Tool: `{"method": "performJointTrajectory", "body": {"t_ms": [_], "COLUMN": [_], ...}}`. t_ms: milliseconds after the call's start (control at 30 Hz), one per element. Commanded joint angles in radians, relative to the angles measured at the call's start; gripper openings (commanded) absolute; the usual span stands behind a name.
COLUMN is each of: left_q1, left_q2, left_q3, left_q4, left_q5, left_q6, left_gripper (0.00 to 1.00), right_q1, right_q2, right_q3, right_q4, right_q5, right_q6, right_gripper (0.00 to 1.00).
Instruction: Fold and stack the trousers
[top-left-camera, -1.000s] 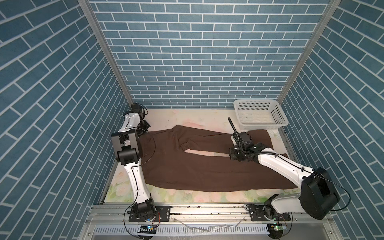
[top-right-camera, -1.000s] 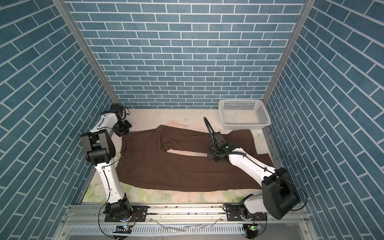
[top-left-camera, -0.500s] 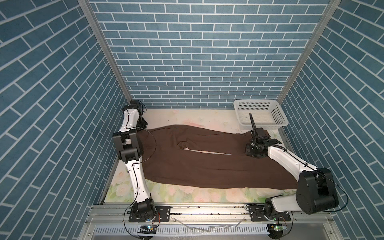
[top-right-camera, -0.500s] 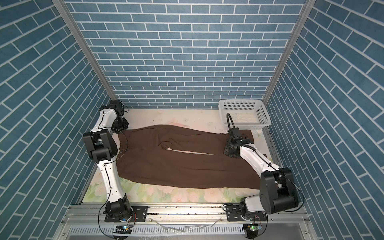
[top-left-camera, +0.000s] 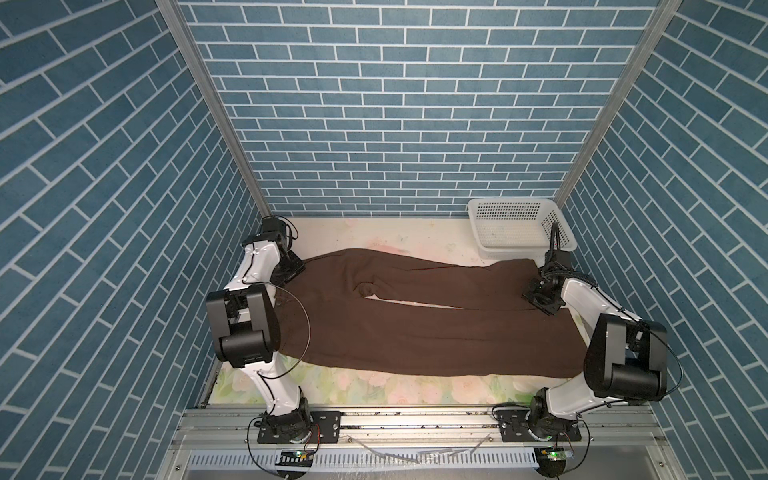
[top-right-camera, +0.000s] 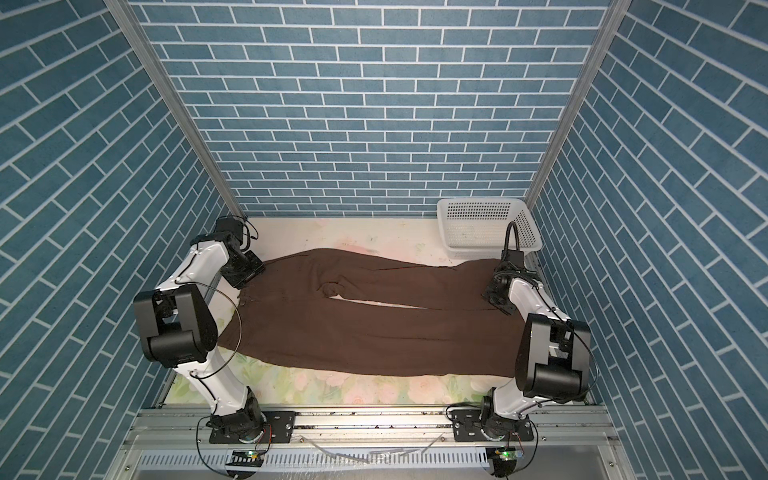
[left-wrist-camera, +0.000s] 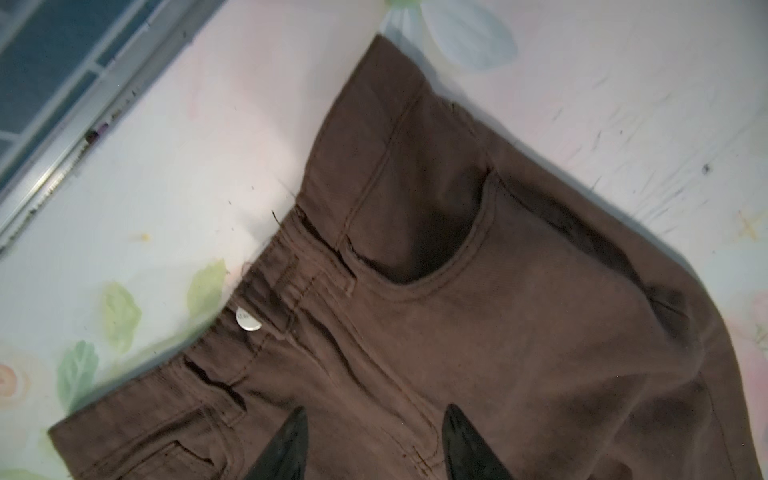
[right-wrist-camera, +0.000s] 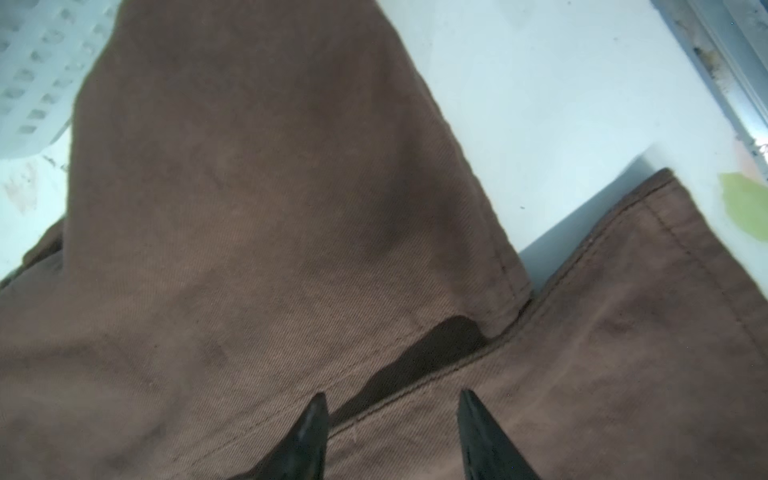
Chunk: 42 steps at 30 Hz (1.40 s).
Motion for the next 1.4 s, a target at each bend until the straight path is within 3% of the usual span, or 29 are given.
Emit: {"method": "performJointTrajectory", "body": {"t_ms": [0, 300, 633, 1067, 1233, 1367], "left_q1": [-0.006, 0.006, 0.118, 0.318, 0.344, 0.297], "left_q2": [0.02, 0.071, 0.076, -0.047, -0.084, -0.114], "left_q3": [-0.099, -0.222, -0.309, -0.444, -0.428, -0.38], "left_q4": [0.083, 0.171, 0.197, 0.133, 0.099, 0.093], "left_q5": [0.05, 0.093, 0.116, 0.016, -0.042, -0.014], "left_q6": [-0.036, -0.068, -0.096, -0.065, -0.065, -0.055], "left_gripper": [0.55, 0.54, 0.53, 0.53, 0.54, 0.55], "right_q1": [-0.007, -0.007, -0.019, -0.038, -0.051, -0.068], "right_q2": [0.041, 0.163, 0.223, 0.094, 0.037, 0.007], "right_q3": [0.046, 0.128, 0.12, -0.079, -0.126, -0.129], "right_q4": [0.023, 0.058, 0.039, 0.024, 0.002, -0.01], "right_q5": [-0.047, -0.084, -0.075, -0.002, 0.04, 0.061], "right_q6": [-0.008, -0.03, -0.043, 0.015, 0.004, -0.022], "right_gripper": [0.52, 0.49, 0.45, 0.44, 0.44, 0.44]}}
